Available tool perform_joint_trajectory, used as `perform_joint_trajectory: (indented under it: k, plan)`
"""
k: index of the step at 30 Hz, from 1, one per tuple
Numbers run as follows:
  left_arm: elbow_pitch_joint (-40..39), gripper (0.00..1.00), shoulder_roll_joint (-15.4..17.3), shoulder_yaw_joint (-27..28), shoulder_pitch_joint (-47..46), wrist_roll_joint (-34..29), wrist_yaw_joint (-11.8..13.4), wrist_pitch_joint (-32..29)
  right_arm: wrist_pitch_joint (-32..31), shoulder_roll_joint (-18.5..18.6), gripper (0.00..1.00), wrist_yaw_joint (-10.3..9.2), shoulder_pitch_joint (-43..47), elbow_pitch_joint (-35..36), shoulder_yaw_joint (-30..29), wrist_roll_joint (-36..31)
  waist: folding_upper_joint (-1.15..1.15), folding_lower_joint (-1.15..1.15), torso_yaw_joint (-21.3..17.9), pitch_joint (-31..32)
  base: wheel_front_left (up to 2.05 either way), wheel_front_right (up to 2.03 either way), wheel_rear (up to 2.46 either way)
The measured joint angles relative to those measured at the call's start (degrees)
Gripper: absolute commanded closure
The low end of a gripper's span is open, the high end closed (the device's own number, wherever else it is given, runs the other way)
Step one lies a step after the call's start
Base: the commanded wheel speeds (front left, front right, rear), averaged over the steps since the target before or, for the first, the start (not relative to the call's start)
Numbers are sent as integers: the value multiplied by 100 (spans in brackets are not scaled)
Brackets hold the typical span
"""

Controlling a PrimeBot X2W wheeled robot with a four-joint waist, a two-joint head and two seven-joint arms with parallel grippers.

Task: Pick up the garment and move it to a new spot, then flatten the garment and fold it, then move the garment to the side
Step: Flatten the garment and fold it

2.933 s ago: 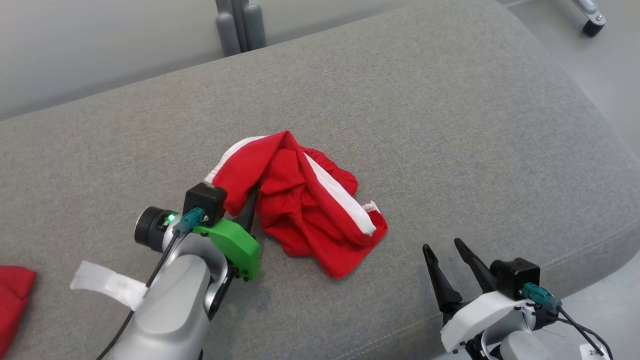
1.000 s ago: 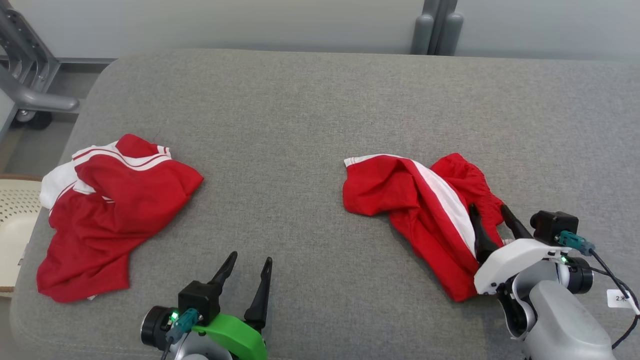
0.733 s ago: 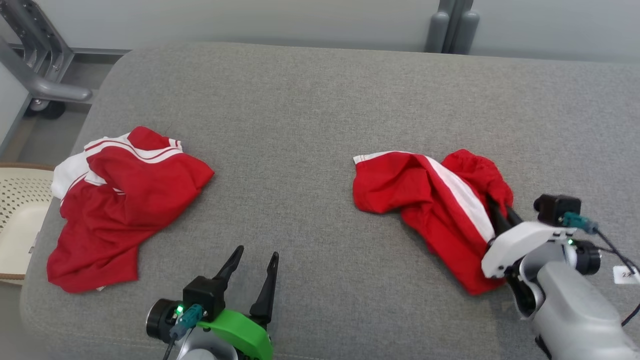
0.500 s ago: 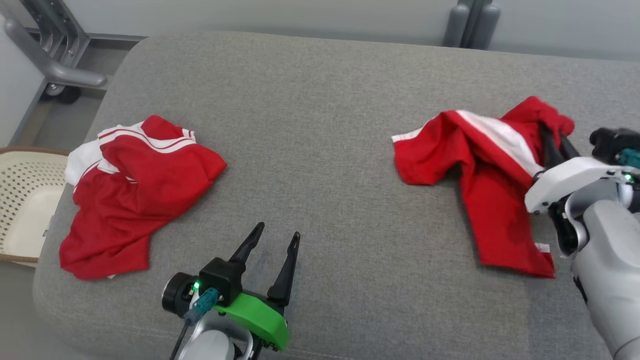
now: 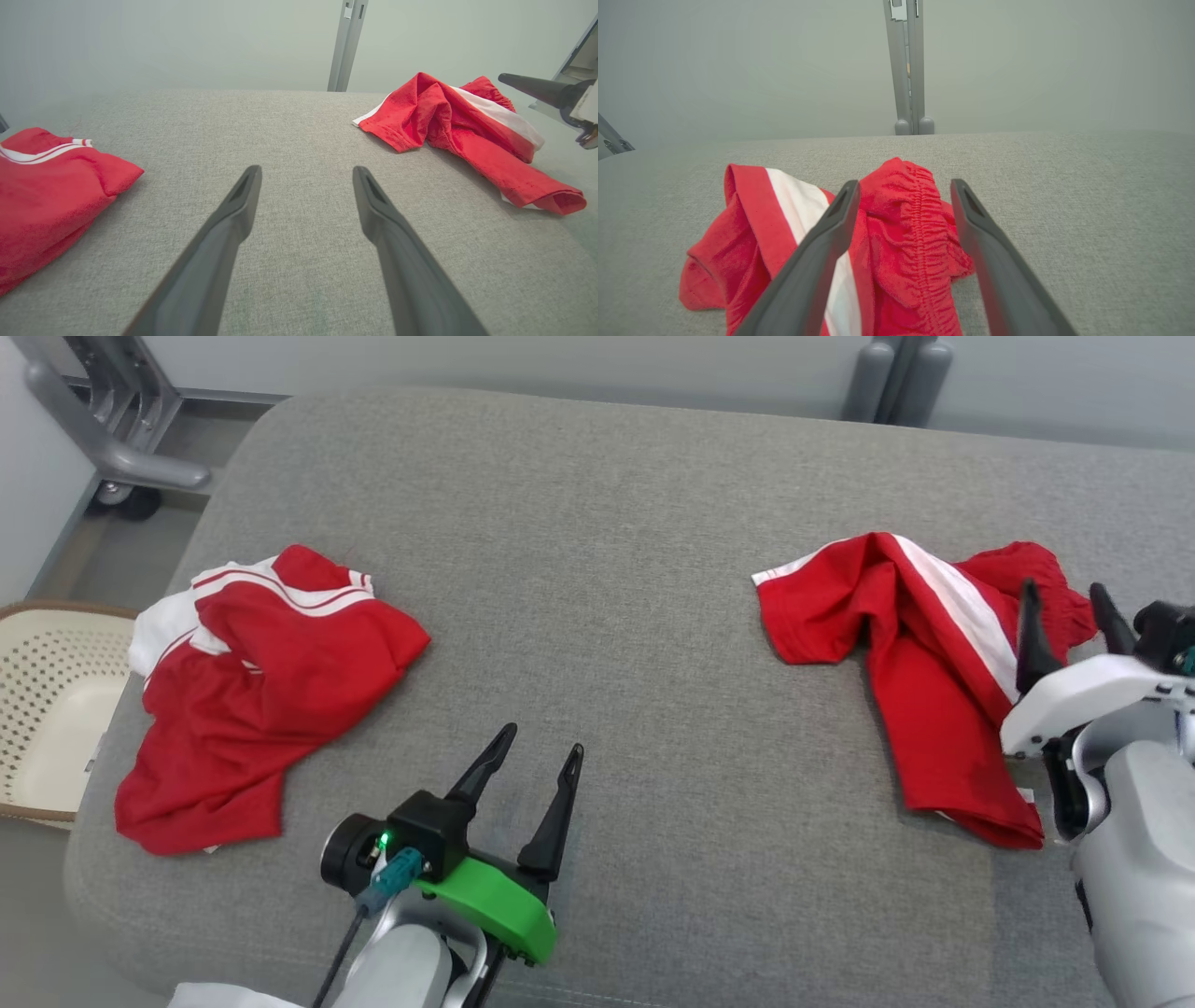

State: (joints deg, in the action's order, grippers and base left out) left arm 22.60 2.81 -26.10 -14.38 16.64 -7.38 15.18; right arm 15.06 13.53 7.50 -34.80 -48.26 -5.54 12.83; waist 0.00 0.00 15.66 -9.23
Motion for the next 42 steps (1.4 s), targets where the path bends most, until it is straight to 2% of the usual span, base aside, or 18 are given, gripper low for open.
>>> perform_joint_trajectory:
  k: [7,9,10,14,25,32,37,42]
  plan:
    - [248,0,0,232,-288,142,41,0,-1,-459,0,2,1159,1695,337,-30,0,0,-627,99,0,0,0]
    - [357,0,0,303,-407,199,69,0,0,-545,0,2,1474,2095,471,-15,0,0,-859,121,0,0,0]
    - [547,0,0,325,-563,324,77,0,0,-603,0,2,1739,2417,558,29,0,0,-1097,135,0,0,0]
    - [1148,0,-1,310,-1007,498,78,0,0,-714,0,1,2135,2800,772,114,0,0,-1574,128,0,0,0]
    - [2999,0,-12,528,-2434,924,134,0,0,-916,0,0,2233,3221,1358,215,0,0,-2859,-155,0,0,0]
    - [3442,0,-4,799,-2747,1031,162,1,0,-955,0,0,2181,3250,1426,240,0,0,-3274,-345,0,0,0]
    - [4030,0,92,906,-2860,1002,305,-2,0,-975,0,0,2163,3264,1441,238,0,0,-3484,-478,0,0,0]
    - [4173,0,166,980,-3003,942,383,0,0,-982,0,0,2125,3283,1426,238,0,0,-3612,-598,0,0,0]
